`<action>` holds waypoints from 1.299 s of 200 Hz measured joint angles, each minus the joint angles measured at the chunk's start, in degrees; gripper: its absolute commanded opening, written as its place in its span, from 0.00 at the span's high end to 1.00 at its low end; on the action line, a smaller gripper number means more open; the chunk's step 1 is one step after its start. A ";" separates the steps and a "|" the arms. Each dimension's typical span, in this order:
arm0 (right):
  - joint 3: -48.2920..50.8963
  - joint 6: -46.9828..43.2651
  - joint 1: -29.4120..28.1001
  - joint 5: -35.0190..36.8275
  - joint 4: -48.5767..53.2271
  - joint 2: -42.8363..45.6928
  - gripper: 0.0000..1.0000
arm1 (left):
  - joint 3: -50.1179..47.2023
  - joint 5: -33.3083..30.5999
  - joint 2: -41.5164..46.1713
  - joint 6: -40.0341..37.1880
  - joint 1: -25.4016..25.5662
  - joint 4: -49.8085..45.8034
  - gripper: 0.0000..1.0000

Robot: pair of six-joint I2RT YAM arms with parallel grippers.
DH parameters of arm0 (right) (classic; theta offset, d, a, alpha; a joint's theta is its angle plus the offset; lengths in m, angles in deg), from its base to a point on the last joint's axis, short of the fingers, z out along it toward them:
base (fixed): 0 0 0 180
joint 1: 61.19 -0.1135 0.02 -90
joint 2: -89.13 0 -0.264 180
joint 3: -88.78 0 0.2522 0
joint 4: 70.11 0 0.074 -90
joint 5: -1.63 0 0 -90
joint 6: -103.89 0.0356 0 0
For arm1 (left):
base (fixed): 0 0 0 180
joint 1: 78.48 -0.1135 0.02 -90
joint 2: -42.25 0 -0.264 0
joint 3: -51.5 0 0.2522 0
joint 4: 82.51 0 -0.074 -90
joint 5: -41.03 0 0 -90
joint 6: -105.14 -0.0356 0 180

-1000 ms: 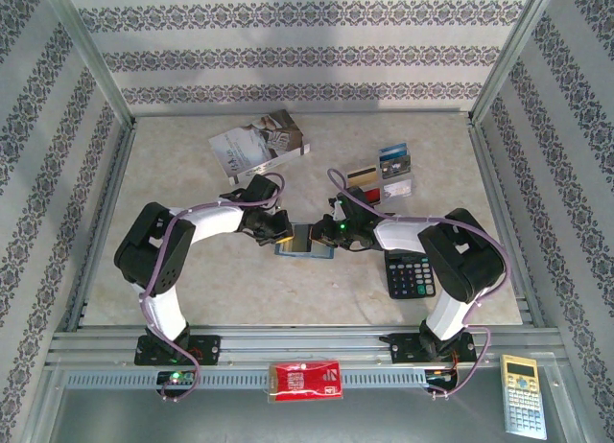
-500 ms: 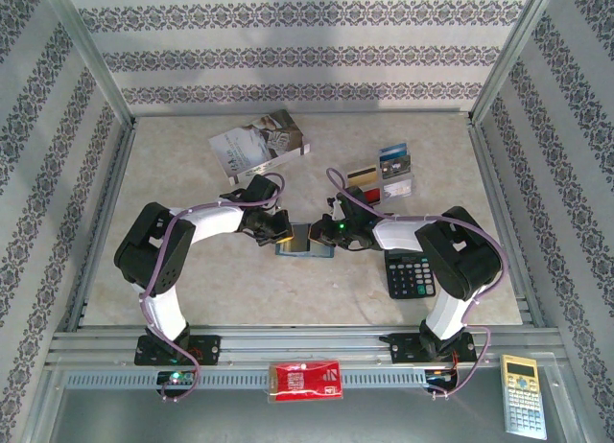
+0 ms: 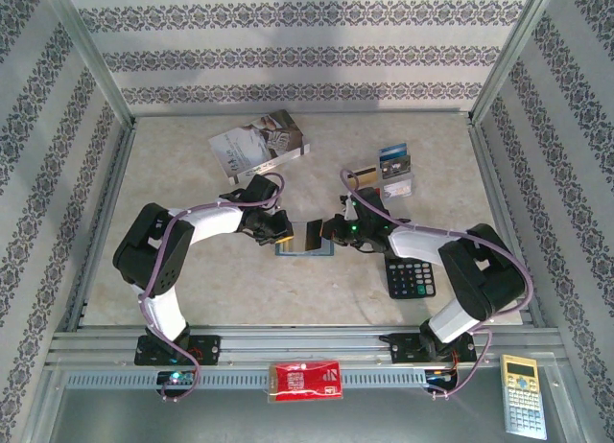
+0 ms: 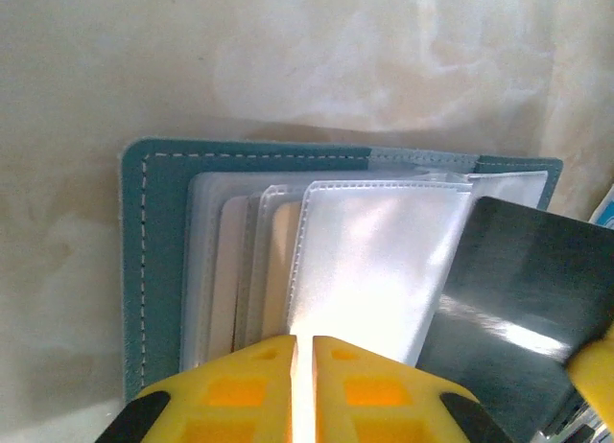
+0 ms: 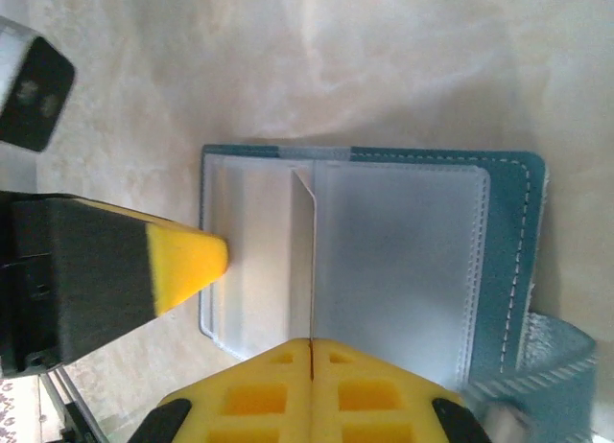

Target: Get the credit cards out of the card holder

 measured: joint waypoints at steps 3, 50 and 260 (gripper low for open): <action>0.02 -0.26 0.07 0.00 0.02 0.50 0.99 | 0.00 -0.07 0.09 -0.02 0.00 -0.02 0.84; 0.07 -1.42 0.96 -1.01 -0.11 4.46 1.00 | -0.46 -0.68 5.33 1.16 -0.24 0.70 0.62; -0.85 14.45 3.21 -20.39 -20.24 2.05 0.70 | -11.87 16.33 19.58 14.14 -3.85 30.34 1.00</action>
